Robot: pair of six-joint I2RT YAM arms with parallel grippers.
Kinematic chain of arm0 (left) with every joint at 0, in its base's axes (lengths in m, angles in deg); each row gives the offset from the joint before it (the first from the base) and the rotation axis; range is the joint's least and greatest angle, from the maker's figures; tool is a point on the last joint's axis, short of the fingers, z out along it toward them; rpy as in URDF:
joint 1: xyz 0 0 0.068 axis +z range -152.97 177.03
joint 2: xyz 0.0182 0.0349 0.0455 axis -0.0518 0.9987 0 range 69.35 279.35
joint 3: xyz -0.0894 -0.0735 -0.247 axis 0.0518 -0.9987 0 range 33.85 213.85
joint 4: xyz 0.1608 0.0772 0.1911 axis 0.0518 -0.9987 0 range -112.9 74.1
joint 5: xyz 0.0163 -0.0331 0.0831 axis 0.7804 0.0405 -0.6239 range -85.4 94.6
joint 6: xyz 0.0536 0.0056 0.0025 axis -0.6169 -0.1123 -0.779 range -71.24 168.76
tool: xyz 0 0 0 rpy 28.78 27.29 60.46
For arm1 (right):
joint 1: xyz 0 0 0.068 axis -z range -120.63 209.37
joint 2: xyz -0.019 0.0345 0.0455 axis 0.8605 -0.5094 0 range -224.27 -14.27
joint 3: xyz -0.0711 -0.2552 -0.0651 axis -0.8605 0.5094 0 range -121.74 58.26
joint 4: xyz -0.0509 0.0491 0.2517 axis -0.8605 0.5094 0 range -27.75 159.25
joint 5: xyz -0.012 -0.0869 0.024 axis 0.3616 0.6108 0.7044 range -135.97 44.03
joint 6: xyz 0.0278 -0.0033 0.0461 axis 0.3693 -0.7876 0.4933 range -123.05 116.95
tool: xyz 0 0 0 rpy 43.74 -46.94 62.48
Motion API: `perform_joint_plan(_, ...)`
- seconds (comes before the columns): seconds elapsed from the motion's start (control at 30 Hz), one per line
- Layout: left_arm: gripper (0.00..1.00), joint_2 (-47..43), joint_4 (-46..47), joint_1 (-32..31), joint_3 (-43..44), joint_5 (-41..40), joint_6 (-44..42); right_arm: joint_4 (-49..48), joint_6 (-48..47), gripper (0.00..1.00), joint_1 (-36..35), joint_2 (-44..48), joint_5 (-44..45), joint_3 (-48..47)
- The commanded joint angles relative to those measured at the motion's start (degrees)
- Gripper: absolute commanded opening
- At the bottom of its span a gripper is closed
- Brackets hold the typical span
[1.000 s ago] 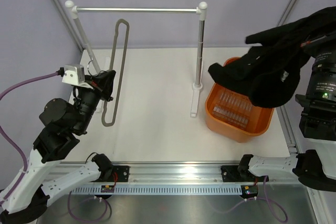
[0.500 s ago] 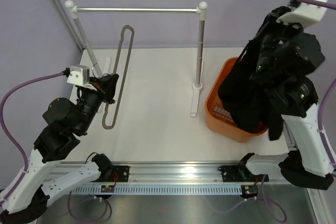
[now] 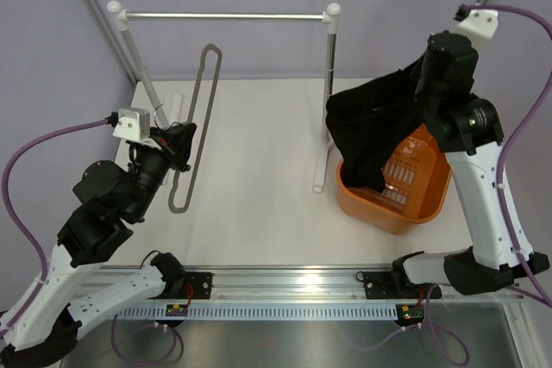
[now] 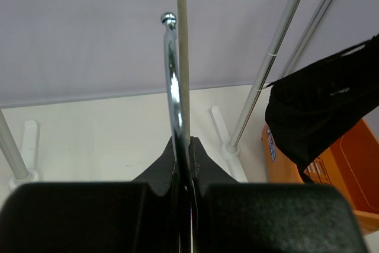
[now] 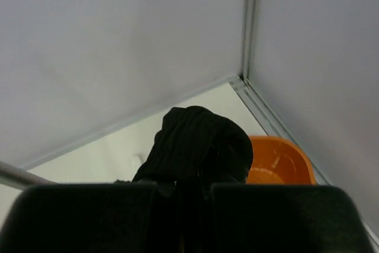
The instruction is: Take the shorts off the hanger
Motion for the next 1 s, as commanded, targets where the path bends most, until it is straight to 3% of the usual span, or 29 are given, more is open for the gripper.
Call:
perform_joint_plan(0.0,0.00,-0.3,0.7,0.1,0.0,1.1,-0.4,3.0,12.4,0.00,5.0,9.8,-4.1,12.5)
perform_joint_plan(0.1,0.00,0.9,-1.2,0.1,1.4,1.6,-0.1,1.0,14.2,0.00,5.2,14.5,-5.6,22.4)
perform_joint_plan(0.23,0.00,2.3,-2.3,0.1,1.6,2.0,0.0,2.1,16.6,0.01,5.4,14.6,-7.2,27.9)
perform_joint_plan(0.4,0.00,3.7,-5.3,0.1,2.7,2.4,0.9,1.5,18.0,0.76,5.4,15.4,-9.4,32.8)
perform_joint_plan(0.5,0.00,6.3,-8.1,0.2,5.0,2.4,1.4,1.2,18.1,0.94,5.4,16.4,-10.8,33.1)
perform_joint_plan(0.6,0.00,9.5,-11.1,0.1,8.8,1.9,2.0,1.4,17.9,0.99,5.4,17.6,-12.8,32.7)
perform_joint_plan(0.8,0.00,19.4,-14.2,0.8,18.9,-0.1,1.7,1.3,17.1,0.99,5.5,20.6,-18.5,33.3)
perform_joint_plan(0.87,0.00,23.6,-15.2,3.9,23.3,2.6,1.9,0.9,16.9,0.99,5.4,21.4,-20.4,34.2)
perform_joint_plan(0.97,0.00,28.2,-15.0,10.4,28.2,14.6,3.4,0.8,16.3,0.99,5.4,22.5,-22.2,34.9)
